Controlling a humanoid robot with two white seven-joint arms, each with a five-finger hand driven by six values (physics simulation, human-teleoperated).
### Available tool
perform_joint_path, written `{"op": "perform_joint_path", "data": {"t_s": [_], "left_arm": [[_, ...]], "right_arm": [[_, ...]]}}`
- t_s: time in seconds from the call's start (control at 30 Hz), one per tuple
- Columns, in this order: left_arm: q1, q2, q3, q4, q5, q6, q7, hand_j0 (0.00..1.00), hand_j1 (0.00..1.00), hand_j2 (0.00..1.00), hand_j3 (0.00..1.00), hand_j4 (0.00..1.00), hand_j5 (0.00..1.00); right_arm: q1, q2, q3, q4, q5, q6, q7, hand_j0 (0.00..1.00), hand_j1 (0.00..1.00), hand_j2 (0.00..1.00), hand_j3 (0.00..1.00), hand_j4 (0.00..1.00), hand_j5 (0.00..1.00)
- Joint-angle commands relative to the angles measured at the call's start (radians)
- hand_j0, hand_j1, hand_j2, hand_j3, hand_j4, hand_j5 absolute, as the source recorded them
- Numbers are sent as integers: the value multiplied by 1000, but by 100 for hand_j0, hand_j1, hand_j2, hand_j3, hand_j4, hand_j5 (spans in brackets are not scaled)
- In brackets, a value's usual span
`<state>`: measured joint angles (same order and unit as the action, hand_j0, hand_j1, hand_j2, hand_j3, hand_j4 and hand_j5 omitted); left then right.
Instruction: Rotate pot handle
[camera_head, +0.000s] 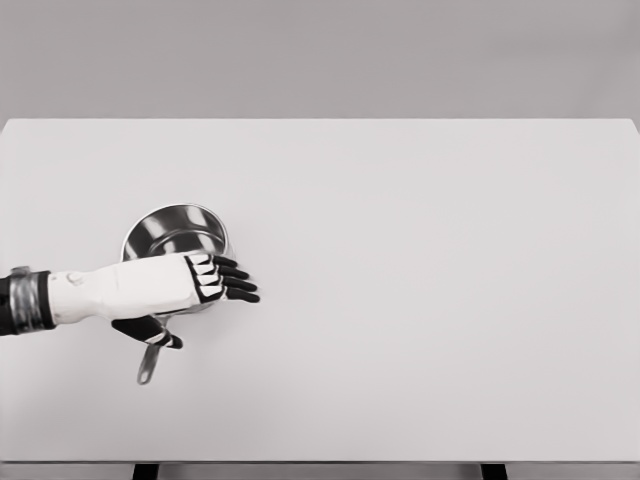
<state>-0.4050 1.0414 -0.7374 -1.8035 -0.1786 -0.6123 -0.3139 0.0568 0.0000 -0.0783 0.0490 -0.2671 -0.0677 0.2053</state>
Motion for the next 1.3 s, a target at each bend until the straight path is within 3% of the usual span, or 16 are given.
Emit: {"op": "perform_joint_path", "data": {"t_s": [0.0,1.27], "left_arm": [[0,14,4,1,7,1,-1,100,100,100,100,100,100],[6,132,61,13,-47,1,-1,100,100,100,100,100,100]], "right_arm": [[0,0,0,0,0,0,0,100,100,100,100,100,100],[0,0,0,0,0,0,0,100,100,100,100,100,100]]}}
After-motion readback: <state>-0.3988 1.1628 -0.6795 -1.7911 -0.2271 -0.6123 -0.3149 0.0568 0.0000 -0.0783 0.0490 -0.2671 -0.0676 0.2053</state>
